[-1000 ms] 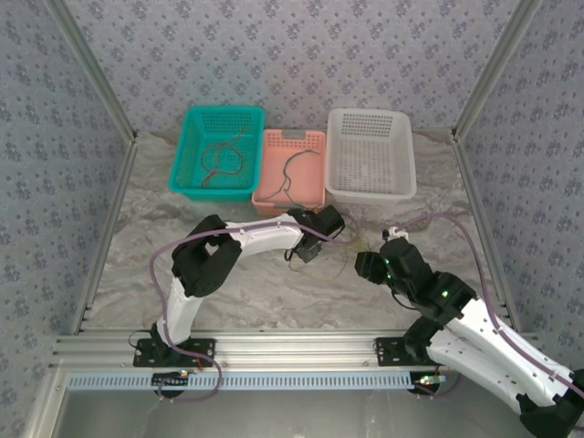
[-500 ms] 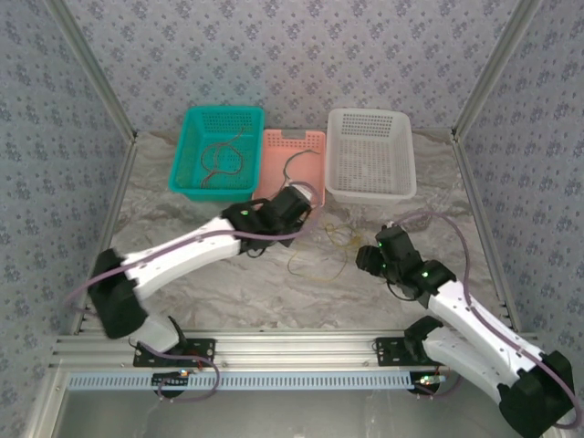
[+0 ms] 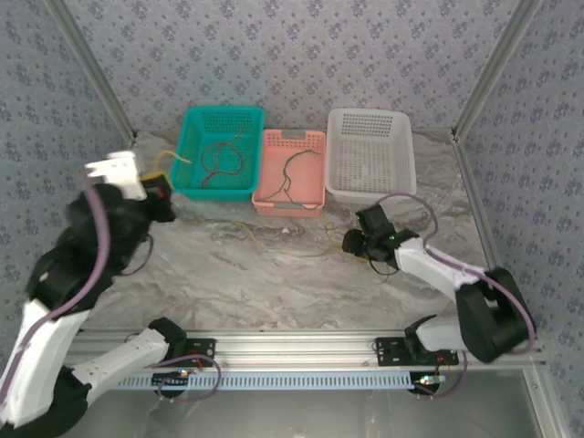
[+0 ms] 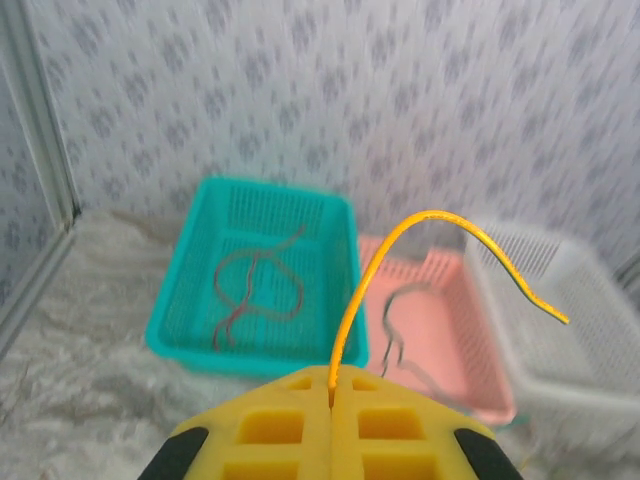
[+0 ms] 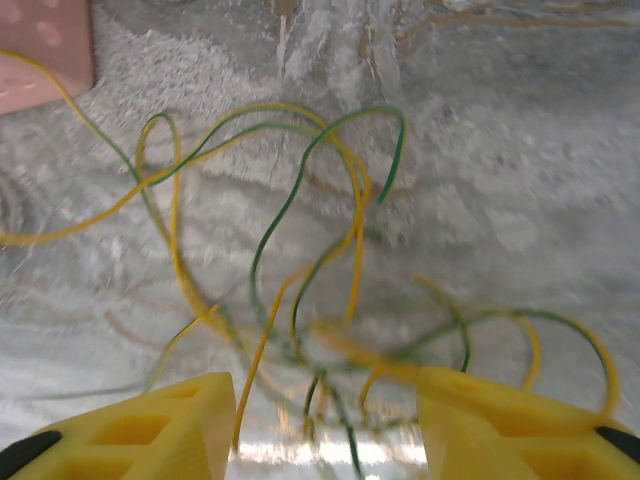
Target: Untangle the cables
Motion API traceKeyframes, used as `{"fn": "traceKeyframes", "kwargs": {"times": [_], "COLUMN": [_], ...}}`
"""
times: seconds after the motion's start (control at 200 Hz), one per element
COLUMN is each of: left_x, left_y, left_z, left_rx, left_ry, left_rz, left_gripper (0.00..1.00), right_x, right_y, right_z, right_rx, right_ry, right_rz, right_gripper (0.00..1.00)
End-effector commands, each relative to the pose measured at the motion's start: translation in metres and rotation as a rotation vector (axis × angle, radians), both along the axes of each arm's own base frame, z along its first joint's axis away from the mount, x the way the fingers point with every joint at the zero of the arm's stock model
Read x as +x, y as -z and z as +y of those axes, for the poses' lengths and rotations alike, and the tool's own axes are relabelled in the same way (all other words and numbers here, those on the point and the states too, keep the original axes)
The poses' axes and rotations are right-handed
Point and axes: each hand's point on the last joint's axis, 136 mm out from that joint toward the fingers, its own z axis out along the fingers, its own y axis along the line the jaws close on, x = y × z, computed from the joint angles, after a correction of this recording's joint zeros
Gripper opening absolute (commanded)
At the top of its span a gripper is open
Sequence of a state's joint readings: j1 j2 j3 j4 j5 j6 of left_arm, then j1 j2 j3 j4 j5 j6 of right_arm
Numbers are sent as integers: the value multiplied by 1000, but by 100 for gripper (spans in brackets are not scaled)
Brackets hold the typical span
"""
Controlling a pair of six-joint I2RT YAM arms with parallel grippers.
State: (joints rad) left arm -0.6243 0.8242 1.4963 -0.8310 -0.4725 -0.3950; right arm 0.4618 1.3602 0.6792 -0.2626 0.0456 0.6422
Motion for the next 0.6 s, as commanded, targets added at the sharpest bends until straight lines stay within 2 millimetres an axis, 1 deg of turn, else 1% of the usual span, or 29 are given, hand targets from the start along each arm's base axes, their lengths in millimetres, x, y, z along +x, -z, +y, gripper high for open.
{"fn": "traceKeyframes", "kwargs": {"times": [0.0,0.05,0.095,0.145,0.22,0.285,0.47,0.54,0.595], "left_x": [-8,-14,-19,-25,-34,-39,-50,-55,-61], "left_y": [-28,-44,-54,-62,-73,-81,-90,-92,-94], "left_z": [14,31,48,64,88,101,128,136,144], "left_rx": [-62,-66,-65,-61,-43,-27,18,25,26], "left_ry": [-48,-112,-189,-266,-378,-440,-607,-655,-698], "left_rz": [-46,-79,-102,-123,-146,-168,-191,-203,-211], "left_gripper": [0,0,0,0,0,0,0,0,0], "right_x": [23,25,25,25,23,20,15,14,14], "right_y": [12,21,24,23,17,11,1,0,-1], "right_z": [2,-7,-15,-25,-42,-61,-116,-130,-136], "right_rx": [-32,-60,-79,-82,-85,-91,-106,-85,-71], "right_ry": [-13,14,41,68,113,163,286,325,341], "right_rz": [10,29,28,19,2,-3,8,9,14], "right_gripper": [37,23,10,4,0,0,0,0,0]}}
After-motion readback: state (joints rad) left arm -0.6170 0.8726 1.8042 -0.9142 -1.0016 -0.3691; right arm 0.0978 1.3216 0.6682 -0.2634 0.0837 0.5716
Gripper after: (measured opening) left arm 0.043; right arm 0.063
